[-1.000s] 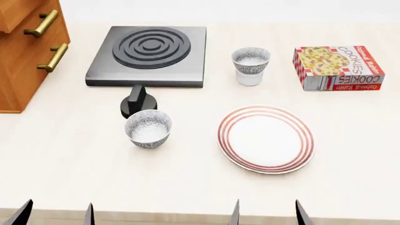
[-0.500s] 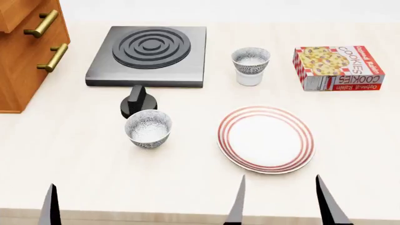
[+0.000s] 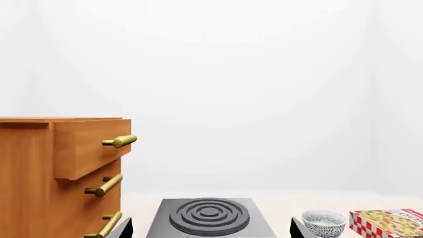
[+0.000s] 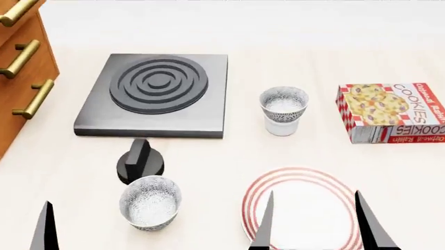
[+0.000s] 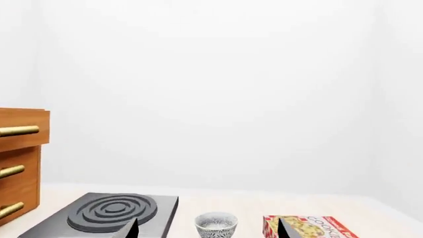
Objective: Pick the akita bowl on the ramekin and place it on the plate.
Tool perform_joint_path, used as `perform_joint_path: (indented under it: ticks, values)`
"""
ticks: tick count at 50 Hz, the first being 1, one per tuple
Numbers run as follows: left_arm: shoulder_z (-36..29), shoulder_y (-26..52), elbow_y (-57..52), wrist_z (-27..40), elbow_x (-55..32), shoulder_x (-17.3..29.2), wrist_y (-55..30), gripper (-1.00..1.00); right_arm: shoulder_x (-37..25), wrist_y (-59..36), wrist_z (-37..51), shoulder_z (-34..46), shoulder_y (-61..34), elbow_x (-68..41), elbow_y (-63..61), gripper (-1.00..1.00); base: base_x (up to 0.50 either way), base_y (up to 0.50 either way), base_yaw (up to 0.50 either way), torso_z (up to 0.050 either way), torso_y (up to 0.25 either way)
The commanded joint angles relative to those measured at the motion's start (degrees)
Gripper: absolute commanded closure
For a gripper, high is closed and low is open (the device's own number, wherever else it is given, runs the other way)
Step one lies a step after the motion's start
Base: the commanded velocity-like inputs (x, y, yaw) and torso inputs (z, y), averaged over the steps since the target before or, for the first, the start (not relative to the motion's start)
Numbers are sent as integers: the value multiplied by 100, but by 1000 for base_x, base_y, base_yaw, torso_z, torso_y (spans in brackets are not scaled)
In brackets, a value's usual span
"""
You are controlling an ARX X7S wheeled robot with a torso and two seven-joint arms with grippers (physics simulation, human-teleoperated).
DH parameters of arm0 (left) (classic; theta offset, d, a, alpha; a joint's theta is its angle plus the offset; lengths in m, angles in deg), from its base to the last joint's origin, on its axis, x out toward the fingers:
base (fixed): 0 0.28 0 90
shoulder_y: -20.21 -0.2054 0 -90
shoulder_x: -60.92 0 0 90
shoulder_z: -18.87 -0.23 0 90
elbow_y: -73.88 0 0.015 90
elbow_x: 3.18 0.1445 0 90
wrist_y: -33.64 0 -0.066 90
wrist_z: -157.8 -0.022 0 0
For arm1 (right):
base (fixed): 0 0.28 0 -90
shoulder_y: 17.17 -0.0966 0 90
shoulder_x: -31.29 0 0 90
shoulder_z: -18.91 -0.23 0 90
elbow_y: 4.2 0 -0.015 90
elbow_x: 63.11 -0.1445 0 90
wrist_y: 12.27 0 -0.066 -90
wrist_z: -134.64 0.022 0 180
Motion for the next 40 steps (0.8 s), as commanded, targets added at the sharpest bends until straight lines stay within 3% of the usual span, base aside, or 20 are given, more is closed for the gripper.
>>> perform_joint_path:
  ticks: [1, 26, 29, 35, 40]
  values:
    - [-25, -6, -69, 70, -118, 51, -48, -100, -77, -48, 82, 44, 6, -29, -68, -100, 500, 0, 0, 0, 0]
    - [-129, 23, 7, 216, -162, 170, -50, -100, -187, 222, 184, 100, 52, -145, 58, -100, 500, 0, 0, 0, 1]
    - [-142, 49, 30, 217, -178, 192, -62, -100, -211, -189, 220, 119, -113, -170, -161, -100, 0, 0, 0, 0, 0]
    - [-206, 80, -20, 262, -156, 252, -249, -100, -246, 132, 222, 128, 28, -170, 18, -100, 0, 0, 0, 0, 0]
    - [-230, 51, -6, 257, -177, 273, -170, -100, -261, 144, 251, 140, 26, -179, 22, -100, 0, 0, 0, 50, 0]
